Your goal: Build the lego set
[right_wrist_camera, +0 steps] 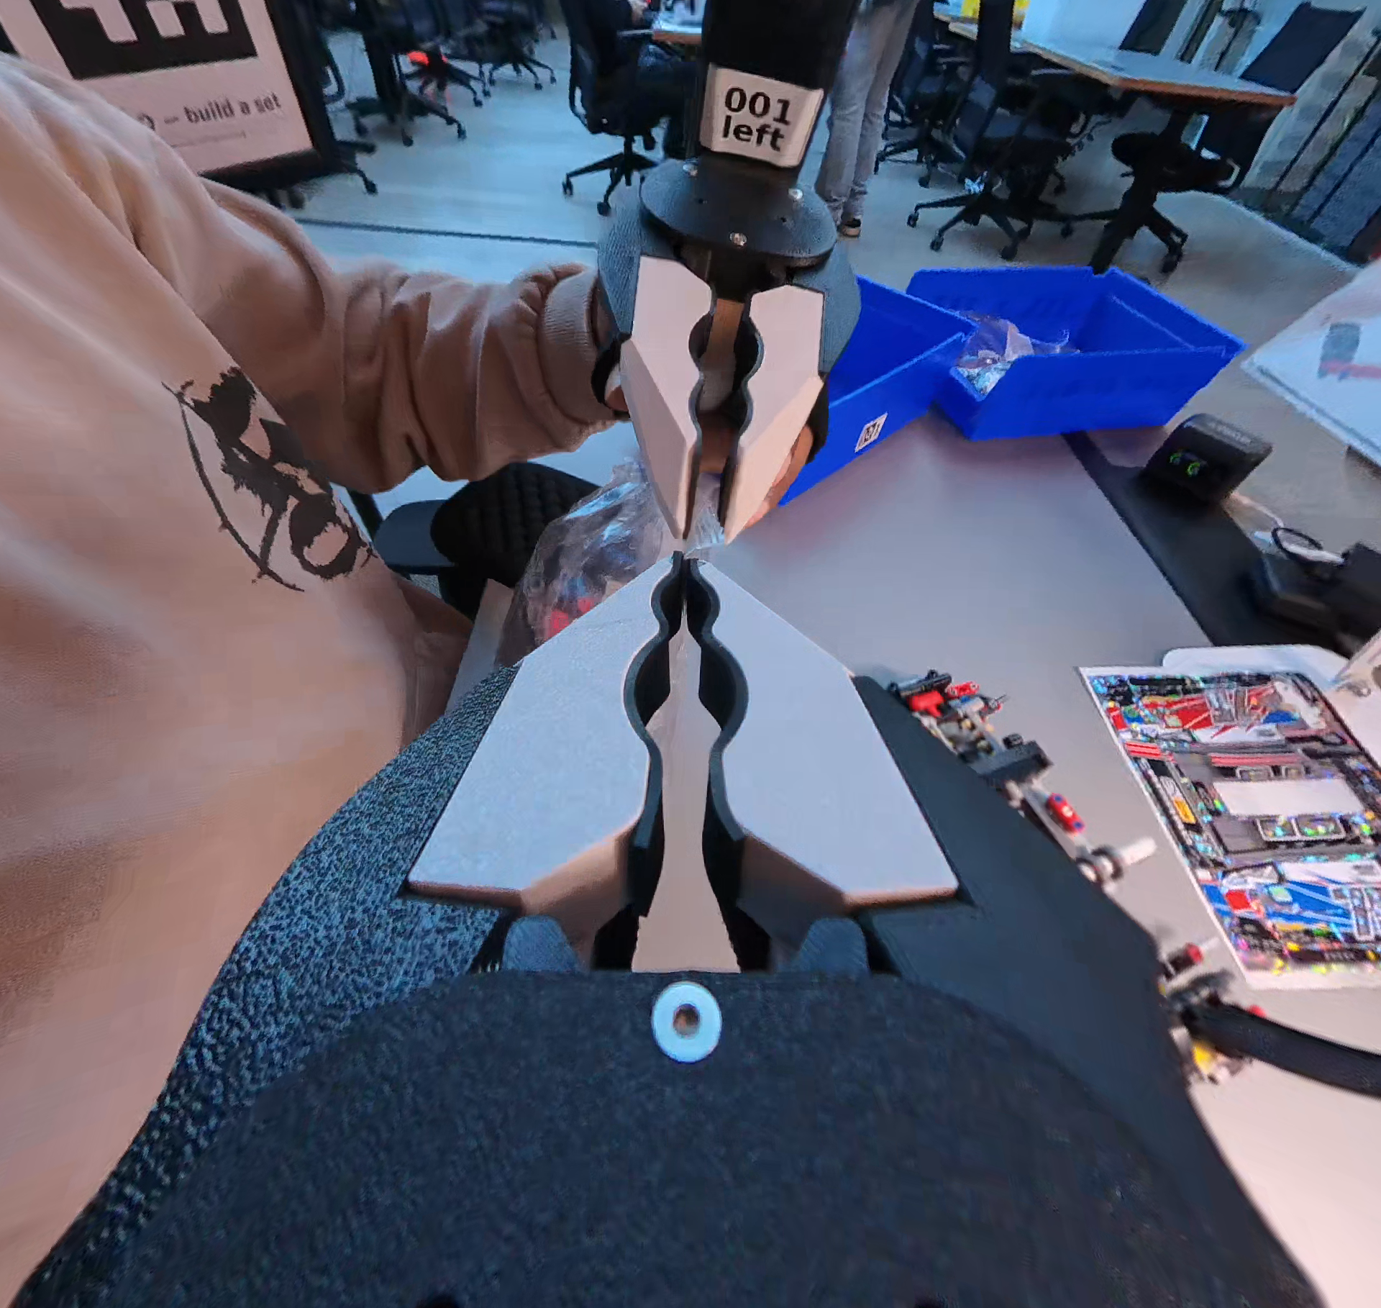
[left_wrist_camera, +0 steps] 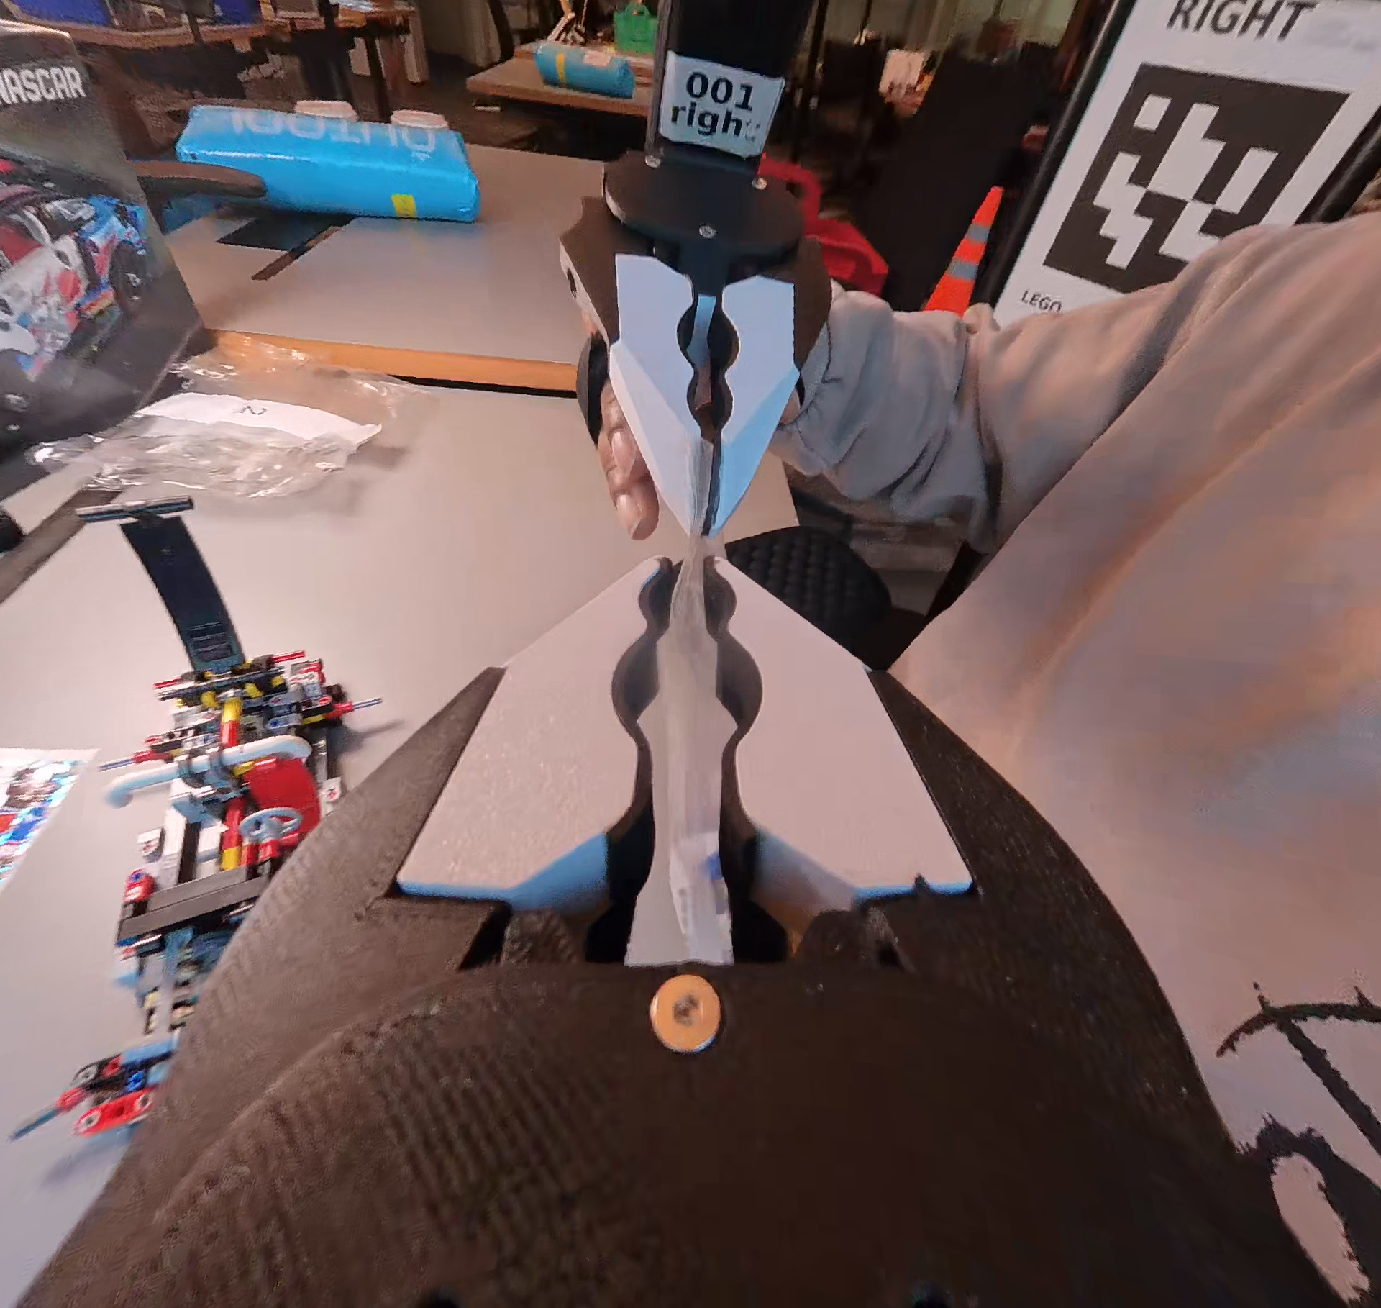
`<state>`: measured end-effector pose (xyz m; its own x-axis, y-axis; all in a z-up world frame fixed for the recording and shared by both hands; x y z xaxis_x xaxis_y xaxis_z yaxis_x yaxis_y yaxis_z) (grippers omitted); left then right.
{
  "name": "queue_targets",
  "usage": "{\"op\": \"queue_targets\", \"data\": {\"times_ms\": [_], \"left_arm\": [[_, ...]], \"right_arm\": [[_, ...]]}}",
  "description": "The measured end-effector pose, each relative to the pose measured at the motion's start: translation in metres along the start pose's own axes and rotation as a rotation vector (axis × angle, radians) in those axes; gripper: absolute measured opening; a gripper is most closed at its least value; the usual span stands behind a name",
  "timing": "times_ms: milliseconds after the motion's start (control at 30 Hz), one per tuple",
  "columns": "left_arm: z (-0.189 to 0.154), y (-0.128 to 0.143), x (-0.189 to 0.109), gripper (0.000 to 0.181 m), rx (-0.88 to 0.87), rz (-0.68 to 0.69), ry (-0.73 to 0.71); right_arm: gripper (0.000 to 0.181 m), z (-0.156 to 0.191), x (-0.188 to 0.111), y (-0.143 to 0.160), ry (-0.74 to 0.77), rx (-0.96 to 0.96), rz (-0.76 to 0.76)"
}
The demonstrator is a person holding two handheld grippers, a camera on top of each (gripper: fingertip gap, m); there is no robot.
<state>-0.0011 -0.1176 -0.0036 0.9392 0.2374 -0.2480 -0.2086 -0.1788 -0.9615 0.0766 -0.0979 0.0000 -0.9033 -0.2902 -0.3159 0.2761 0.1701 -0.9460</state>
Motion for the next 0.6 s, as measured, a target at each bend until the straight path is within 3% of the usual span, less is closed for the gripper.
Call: {"op": "queue_targets", "data": {"times_ms": [100,233,300,467,533,600], "left_arm": [[0.007,0.002,0.014,0.010,-0.047,-0.002,0.063],[0.023,0.017,0.036,0.021,-0.041,0.116,0.042],[0.022,0.021,0.042,0.018,-0.029,0.121,0.120],[0.019,0.032,0.051,0.032,-0.051,0.084,0.377],[0.022,0.032,0.054,0.024,-0.125,0.039,0.471],[0.026,0.028,0.055,0.003,-0.171,-0.016,0.510]], "right_arm": [[0.000,0.000,-0.004,0.021,-0.006,0.016,0.017],[0.000,0.000,-0.007,0.040,-0.039,0.046,-0.001],[0.000,0.001,-0.010,0.047,-0.065,0.050,-0.015],[0.000,0.006,-0.015,0.050,-0.161,-0.004,-0.069],[0.000,0.001,-0.015,0.053,-0.166,-0.032,-0.044],[0.000,-0.005,-0.014,0.056,-0.164,-0.038,-0.030]]}}
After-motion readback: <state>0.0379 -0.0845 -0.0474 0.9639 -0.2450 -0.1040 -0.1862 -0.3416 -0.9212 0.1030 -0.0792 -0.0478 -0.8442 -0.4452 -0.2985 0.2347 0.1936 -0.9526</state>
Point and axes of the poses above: each gripper's, where its closed fingertips meet, x out along the fingers, y out of its underside, z = x × y across the jaws, the point moved 4 cm from there along -x, back along the fingers, and after that the axes turned 2 degrees about z, right-handed, at the moved point
